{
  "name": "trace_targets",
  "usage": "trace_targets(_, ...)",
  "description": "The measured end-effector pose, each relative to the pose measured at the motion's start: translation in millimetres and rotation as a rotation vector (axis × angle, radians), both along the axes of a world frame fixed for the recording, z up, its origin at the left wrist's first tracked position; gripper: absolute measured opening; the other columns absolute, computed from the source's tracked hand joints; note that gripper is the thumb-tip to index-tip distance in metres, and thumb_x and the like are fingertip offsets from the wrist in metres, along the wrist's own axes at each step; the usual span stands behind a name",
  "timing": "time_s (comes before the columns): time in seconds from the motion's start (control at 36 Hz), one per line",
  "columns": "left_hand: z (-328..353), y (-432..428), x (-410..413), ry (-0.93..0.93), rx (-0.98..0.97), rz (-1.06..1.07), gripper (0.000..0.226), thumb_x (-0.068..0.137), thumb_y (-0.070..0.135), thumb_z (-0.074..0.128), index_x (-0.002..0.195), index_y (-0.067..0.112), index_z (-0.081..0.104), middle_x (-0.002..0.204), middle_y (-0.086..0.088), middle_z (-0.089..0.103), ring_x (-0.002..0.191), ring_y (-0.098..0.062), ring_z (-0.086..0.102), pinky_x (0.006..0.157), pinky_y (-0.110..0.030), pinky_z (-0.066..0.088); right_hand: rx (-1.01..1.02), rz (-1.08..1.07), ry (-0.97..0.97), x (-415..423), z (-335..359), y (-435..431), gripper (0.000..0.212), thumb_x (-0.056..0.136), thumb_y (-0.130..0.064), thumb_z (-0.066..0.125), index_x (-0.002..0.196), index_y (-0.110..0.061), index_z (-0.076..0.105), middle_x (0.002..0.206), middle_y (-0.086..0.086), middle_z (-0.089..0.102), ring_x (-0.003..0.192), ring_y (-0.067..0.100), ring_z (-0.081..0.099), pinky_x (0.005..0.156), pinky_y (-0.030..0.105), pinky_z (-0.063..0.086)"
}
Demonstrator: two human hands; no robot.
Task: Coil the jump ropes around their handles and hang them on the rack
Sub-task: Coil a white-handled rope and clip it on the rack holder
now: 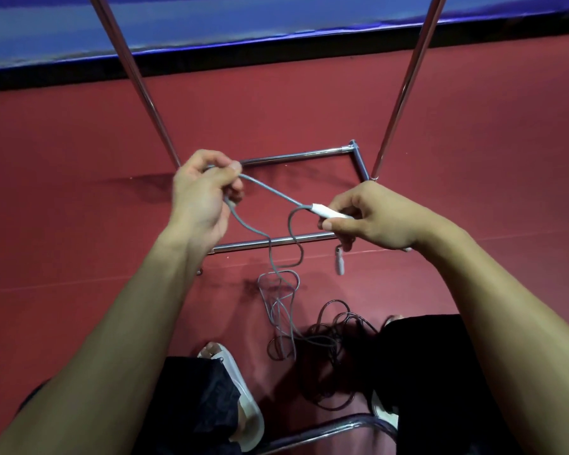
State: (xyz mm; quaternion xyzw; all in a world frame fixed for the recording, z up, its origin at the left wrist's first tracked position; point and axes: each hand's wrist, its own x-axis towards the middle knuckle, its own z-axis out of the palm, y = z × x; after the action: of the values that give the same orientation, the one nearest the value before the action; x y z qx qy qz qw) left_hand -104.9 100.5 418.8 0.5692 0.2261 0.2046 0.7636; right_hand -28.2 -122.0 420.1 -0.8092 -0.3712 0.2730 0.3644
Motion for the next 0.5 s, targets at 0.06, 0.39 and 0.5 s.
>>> trace_targets(0.06, 0.6, 14.7, -1.2, -0.002, -0.072, 0.117, 0.031, 0.09, -0.011, 0.052, 0.073, 0.014, 0.048, 0.053, 0.002, 0.053, 0.044, -0.007, 0.046, 0.048, -0.021, 0.038, -0.048, -0.011, -0.023, 4.2, -4.2, -2.0, 0.018, 0.094, -0.021, 0.064, 0.08, -0.009, 0.068, 0.065, 0.002, 0.071, 0.054, 0.007, 0.057, 0.054, 0.019, 0.04)
trace_targets(0.39, -30.7, 37.1, -16.1, 0.348, 1.094, -0.122, 0.026, 0.096, 0.019, 0.057, 0.119, 0.009, 0.063, 0.114, -0.007, 0.066, 0.104, -0.016, 0.06, 0.09, -0.021, 0.038, -0.068, -0.058, -0.103, 5.8, -8.1, -11.9, 0.026, 0.094, -0.014, 0.064, 0.07, -0.014, 0.053, 0.064, 0.005, 0.063, 0.06, 0.016, 0.07, 0.052, 0.022, 0.047)
trace_targets(0.5, -20.7, -34.2, -13.4, 0.071, 0.973, -0.619, 0.037, 0.096, 0.032, 0.045, 0.128, 0.019, 0.058, 0.12, 0.008, 0.064, 0.112, -0.004, 0.057, 0.1, -0.02, 0.04, 0.01, -0.009, -0.088, -2.0, -7.1, -2.4, 0.021, 0.093, -0.015, 0.065, 0.073, -0.015, 0.058, 0.067, 0.007, 0.068, 0.063, 0.017, 0.07, 0.059, 0.026, 0.051)
